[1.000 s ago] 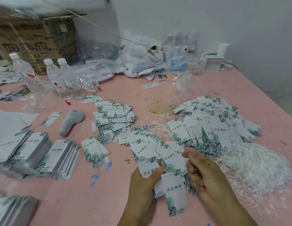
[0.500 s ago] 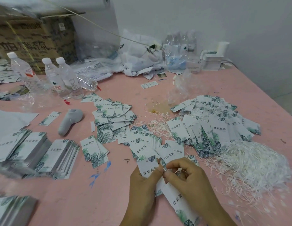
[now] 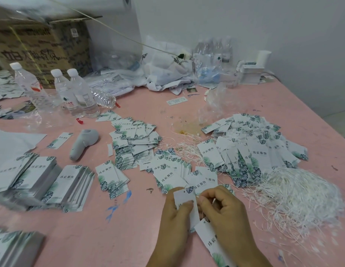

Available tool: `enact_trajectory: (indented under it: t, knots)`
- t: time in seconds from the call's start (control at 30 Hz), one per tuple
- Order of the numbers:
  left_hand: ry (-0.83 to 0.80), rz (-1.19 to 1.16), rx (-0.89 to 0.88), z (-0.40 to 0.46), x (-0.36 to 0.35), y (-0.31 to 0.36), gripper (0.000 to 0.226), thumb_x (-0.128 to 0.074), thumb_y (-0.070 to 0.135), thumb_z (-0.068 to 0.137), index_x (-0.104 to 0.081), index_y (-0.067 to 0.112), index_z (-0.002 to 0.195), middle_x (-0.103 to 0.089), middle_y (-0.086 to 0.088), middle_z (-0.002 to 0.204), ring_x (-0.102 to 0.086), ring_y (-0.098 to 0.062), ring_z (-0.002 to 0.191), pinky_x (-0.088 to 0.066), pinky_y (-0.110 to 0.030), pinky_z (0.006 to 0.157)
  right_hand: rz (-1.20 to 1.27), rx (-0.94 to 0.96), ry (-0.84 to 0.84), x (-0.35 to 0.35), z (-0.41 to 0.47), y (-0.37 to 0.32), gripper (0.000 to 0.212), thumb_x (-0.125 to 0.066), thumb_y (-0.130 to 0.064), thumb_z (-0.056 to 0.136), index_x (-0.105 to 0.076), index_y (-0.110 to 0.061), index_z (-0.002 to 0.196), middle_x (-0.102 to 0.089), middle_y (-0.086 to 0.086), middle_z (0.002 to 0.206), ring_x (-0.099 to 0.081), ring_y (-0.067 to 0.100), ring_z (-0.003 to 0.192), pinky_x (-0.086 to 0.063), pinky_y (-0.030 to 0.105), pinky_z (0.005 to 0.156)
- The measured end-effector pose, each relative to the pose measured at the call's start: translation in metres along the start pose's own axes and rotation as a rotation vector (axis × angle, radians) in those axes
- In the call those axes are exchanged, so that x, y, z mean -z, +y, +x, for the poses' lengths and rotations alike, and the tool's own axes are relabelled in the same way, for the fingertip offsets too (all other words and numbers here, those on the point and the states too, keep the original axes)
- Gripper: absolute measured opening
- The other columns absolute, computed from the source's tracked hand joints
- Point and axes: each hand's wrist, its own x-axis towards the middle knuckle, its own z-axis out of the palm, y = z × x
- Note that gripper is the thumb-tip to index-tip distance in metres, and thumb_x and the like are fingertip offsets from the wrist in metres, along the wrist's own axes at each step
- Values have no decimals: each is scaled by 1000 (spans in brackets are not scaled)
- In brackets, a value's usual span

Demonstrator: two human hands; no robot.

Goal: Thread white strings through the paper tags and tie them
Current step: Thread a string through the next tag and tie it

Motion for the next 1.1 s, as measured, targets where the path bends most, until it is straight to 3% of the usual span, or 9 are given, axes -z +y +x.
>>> enact_trajectory:
  t: [0.2,0.4,0.6,0.7,0.77,0.87,0.97,1.1]
  knots:
    - [-117,233,-77,-4,-1,-1,14,-49,22,92,-54,30,103,-65,8,83,-62,-12,76,-49,-25,67,-45,14,35,-4,-1,1,17,-73,-17,83,-65,-31,79,-59,-12,74,-49,5,58,-37,9,55]
    - [-190,285,-97,-5,-1,1,19,-48,36,91,-47,31,110,-67,8,85,-60,-10,74,-47,-24,68,-49,4,28,-5,0,0,20,-74,-13,83,-65,-30,79,-60,-10,77,-52,5,62,-38,9,56]
    - [-186,283,-80,-5,-4,2,17,-50,34,93,-50,30,110,-66,4,85,-59,-13,75,-45,-32,70,-41,-32,3,-2,1,-1,19,-73,-12,82,-66,-28,75,-61,-9,75,-53,7,62,-41,13,55]
    - [-189,244,-52,-6,-5,4,26,-54,26,87,-55,25,113,-69,-1,89,-62,-15,79,-49,-29,71,-6,-62,8,0,2,-1,18,-73,-13,82,-67,-29,75,-62,-8,71,-53,5,58,-44,17,55]
    - [-172,209,-46,-6,-5,8,30,-57,32,84,-62,22,111,-71,-3,96,-66,-17,87,-52,-29,75,30,-102,7,2,3,0,16,-73,-15,82,-69,-30,76,-62,-6,66,-53,7,56,-47,22,54]
    - [-119,37,48,-2,-3,10,35,-57,35,85,-69,9,106,-70,-21,105,-67,-33,95,-54,-40,81,114,-166,-34,7,5,-1,16,-74,-15,83,-71,-30,76,-63,-4,58,-50,5,52,-44,17,50]
    - [-49,-51,107,1,-1,9,40,-67,35,81,-71,-1,98,-66,-32,102,-66,-39,91,-53,-46,81,192,-215,-121,11,6,-4,17,-73,-14,83,-73,-28,75,-65,-1,58,-52,6,52,-44,16,50]
    - [2,-57,60,2,1,7,49,-86,41,69,-73,0,90,-66,-28,91,-62,-34,81,-50,-46,76,191,-218,-173,13,6,-8,17,-74,-13,83,-73,-27,74,-65,12,62,-51,8,53,-43,16,50]
